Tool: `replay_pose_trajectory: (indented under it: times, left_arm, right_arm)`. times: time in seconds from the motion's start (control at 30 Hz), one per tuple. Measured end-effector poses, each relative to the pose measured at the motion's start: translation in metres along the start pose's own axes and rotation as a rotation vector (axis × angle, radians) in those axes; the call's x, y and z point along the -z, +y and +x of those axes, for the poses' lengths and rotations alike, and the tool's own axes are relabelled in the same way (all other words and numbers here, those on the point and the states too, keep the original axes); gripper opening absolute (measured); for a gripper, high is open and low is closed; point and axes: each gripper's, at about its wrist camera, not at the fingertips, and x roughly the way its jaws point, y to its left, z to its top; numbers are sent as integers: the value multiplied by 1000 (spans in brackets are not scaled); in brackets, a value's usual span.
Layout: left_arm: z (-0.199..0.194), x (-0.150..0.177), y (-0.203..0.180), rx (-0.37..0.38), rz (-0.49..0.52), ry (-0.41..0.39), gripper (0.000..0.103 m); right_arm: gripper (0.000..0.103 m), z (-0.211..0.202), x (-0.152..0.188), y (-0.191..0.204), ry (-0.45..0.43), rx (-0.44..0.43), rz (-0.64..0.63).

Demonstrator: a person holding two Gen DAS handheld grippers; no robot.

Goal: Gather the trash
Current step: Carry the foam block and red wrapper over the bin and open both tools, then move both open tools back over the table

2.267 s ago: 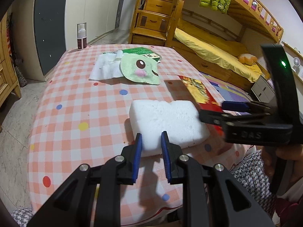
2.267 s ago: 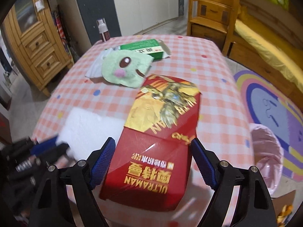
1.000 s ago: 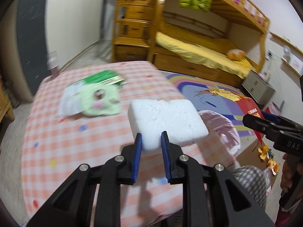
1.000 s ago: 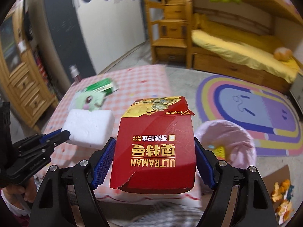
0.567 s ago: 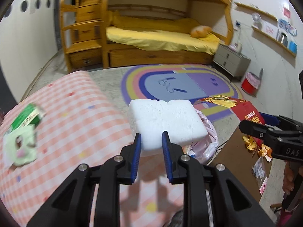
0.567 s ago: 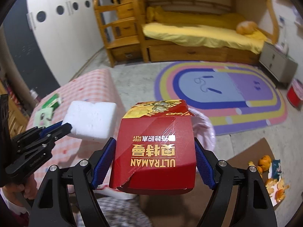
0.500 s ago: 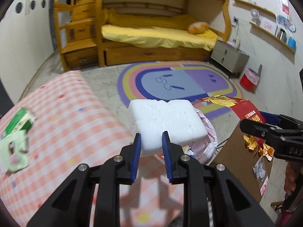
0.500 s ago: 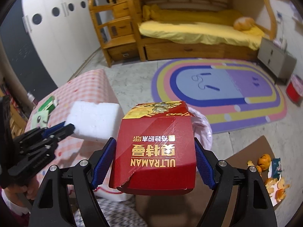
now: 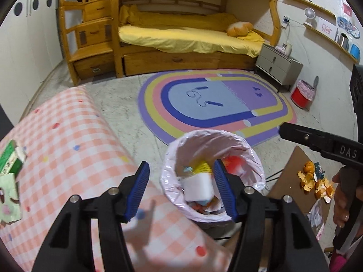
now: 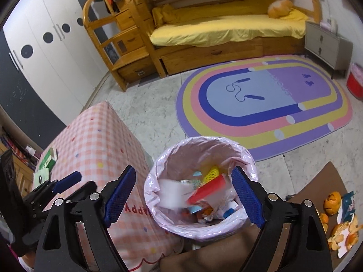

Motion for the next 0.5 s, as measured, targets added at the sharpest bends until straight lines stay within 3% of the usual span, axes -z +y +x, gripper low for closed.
replay_pose_trajectory:
  times: [0.37,0.5]
  left_arm:
    - [-77,43,54,-130,-84,-66,67]
    - [-105,66,83,-191,-146,-74,70]
  right_arm:
    - [85,-49,29,56,-44,-51,-106]
    - [72,-56,43,95,-55,-91,-181]
